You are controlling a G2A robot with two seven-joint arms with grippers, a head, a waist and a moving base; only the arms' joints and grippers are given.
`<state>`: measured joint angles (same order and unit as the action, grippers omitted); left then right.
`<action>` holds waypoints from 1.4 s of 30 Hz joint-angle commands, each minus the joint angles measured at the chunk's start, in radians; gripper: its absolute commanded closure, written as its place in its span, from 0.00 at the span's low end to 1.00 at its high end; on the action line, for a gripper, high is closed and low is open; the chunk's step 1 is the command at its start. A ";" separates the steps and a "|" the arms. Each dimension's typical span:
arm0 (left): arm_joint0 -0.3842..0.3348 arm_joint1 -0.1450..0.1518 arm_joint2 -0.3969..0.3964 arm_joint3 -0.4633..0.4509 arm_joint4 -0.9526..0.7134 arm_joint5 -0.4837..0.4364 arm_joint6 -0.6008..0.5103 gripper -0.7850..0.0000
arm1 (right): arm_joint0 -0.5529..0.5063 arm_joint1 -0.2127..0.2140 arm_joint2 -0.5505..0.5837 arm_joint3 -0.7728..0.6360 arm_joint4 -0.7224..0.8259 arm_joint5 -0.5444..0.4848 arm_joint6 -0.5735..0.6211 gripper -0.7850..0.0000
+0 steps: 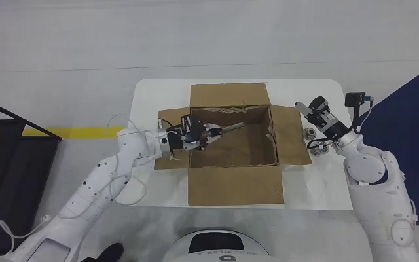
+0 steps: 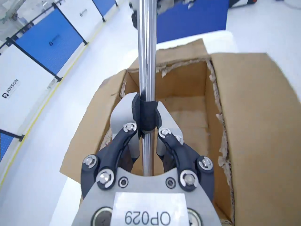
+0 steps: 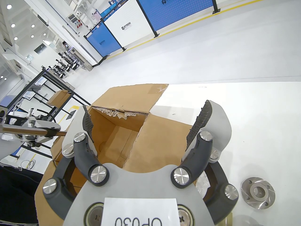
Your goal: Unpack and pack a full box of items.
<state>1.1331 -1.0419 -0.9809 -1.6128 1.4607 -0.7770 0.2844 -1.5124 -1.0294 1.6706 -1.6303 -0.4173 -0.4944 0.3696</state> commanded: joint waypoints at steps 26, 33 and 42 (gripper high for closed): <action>-0.166 0.025 0.260 0.182 -0.979 -0.235 -0.126 1.00 | 0.145 -0.020 -0.168 0.018 0.245 -0.067 0.086 0.00; -0.251 0.049 0.355 0.197 -1.541 -0.235 -0.461 1.00 | 0.143 -0.017 -0.158 0.013 0.266 -0.079 0.112 0.00; -0.344 0.028 0.429 0.391 -1.869 -0.164 -0.851 1.00 | 0.159 -0.016 -0.218 -0.020 0.340 -0.053 0.252 0.00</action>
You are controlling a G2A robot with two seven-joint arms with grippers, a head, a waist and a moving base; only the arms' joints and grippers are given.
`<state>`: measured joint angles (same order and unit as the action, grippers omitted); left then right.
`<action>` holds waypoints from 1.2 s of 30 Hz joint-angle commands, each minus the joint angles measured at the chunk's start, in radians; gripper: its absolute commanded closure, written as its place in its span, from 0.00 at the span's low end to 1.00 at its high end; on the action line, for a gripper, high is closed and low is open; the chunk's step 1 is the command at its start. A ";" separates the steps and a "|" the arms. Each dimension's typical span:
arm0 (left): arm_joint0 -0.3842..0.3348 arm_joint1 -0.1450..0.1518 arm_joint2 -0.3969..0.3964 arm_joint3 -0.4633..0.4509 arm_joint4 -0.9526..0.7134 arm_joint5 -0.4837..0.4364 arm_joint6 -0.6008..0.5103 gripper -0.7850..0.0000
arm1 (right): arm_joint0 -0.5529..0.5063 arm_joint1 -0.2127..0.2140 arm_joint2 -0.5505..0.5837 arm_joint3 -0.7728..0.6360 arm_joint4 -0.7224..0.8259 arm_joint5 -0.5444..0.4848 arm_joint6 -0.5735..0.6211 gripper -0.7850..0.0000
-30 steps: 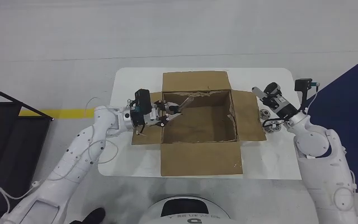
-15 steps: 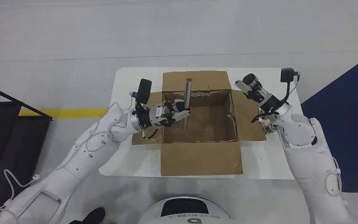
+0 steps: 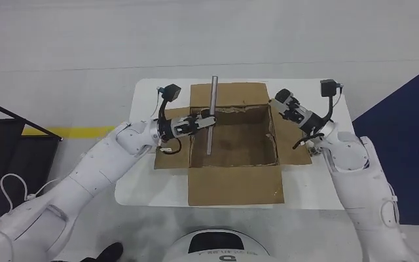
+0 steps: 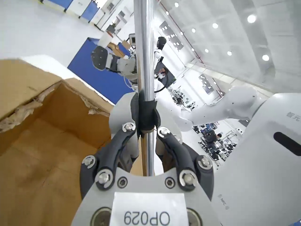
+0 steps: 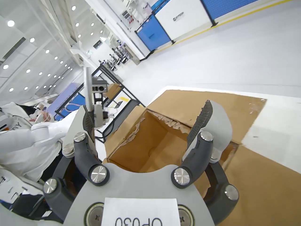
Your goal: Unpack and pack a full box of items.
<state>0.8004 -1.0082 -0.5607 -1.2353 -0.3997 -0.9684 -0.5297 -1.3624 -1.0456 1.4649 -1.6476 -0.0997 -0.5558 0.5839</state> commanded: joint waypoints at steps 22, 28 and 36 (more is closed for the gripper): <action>-0.101 -0.155 0.098 0.147 0.020 0.119 -0.158 1.00 | 0.153 -0.017 -0.189 0.042 0.098 0.128 0.190 0.51; -0.103 -0.177 0.093 0.175 0.022 0.104 -0.170 1.00 | 0.172 -0.018 -0.204 0.059 0.103 0.135 0.199 0.78; -0.096 -0.192 0.067 0.196 0.032 0.078 -0.175 1.00 | 0.190 -0.018 -0.210 0.087 0.154 0.133 0.243 1.00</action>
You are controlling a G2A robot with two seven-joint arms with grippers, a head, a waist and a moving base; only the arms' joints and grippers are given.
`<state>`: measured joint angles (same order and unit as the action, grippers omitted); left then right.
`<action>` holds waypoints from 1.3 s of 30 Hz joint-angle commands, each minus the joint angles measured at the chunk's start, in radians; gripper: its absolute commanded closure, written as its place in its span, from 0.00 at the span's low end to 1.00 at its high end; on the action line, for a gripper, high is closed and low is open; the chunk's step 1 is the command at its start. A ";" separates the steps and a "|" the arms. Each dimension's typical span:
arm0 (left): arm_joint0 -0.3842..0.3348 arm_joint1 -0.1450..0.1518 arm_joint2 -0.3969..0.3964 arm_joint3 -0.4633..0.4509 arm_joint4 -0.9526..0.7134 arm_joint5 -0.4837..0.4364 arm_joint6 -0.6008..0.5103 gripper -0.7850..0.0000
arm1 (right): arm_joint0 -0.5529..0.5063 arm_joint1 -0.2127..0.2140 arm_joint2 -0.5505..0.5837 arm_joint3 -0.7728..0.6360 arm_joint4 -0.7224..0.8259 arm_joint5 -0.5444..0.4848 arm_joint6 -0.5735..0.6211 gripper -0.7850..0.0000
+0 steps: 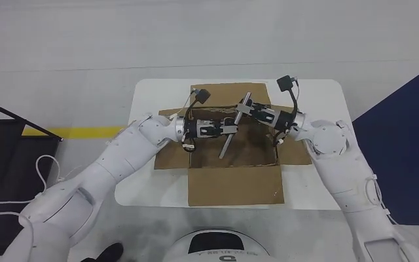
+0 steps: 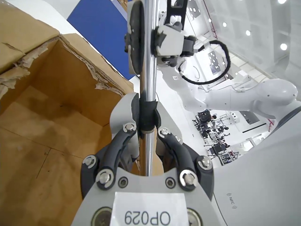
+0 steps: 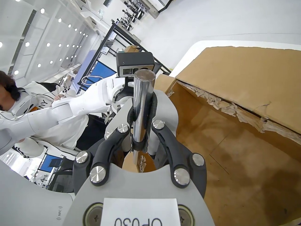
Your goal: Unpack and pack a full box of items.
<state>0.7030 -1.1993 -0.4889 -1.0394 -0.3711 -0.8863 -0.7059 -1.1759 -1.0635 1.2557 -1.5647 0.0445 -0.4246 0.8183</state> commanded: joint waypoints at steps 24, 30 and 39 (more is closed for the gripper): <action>0.184 0.088 -0.288 -0.169 0.137 -0.101 0.082 0.00 | -0.163 0.056 0.370 0.189 0.377 -0.112 0.101 1.00; 0.295 0.139 -0.423 -0.282 0.185 -0.079 0.097 0.00 | -0.280 0.073 0.504 0.229 0.407 -0.130 0.090 1.00; 0.295 0.139 -0.423 -0.282 0.185 -0.079 0.097 0.00 | -0.300 0.075 0.515 0.194 0.369 -0.100 0.064 1.00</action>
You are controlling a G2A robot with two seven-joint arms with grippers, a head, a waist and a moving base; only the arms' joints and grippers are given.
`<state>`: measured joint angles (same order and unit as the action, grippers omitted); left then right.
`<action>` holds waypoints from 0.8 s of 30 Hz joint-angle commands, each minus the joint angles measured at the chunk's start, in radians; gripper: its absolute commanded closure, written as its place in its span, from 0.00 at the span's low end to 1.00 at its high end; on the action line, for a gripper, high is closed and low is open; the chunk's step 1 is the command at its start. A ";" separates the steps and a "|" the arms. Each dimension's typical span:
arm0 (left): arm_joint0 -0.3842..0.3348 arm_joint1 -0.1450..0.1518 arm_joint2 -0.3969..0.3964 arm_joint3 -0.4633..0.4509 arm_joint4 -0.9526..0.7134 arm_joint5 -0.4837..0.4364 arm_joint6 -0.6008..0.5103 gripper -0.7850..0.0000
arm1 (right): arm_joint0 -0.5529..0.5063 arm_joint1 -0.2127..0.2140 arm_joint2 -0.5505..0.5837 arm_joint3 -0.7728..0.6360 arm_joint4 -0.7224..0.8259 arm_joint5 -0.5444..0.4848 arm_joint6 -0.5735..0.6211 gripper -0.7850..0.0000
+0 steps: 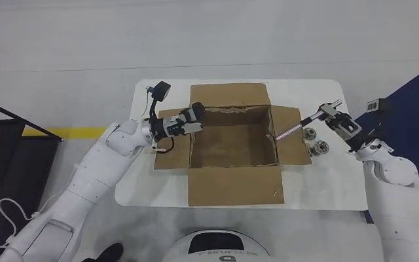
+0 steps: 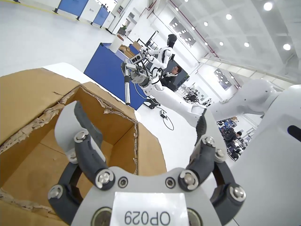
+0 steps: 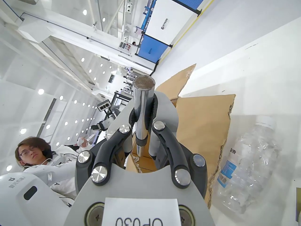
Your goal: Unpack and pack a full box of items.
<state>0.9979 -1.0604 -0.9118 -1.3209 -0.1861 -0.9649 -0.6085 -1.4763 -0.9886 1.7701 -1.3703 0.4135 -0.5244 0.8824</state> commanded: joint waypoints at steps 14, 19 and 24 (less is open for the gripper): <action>0.000 0.000 0.000 0.000 0.000 0.000 0.000 0.00 | -0.003 0.048 0.195 0.288 0.219 0.038 0.416 1.00; 0.000 0.000 0.000 0.000 0.000 0.000 0.000 0.00 | 0.001 0.073 0.217 0.365 0.058 -0.007 0.406 1.00; 0.000 0.000 0.000 0.000 0.000 0.000 0.000 0.00 | 0.023 0.078 0.160 0.430 -0.091 -0.068 0.346 1.00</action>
<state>0.9980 -1.0604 -0.9119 -1.3210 -0.1861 -0.9649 -0.6086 -1.4617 -0.9107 1.9442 -0.9550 0.3519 -0.5812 1.2388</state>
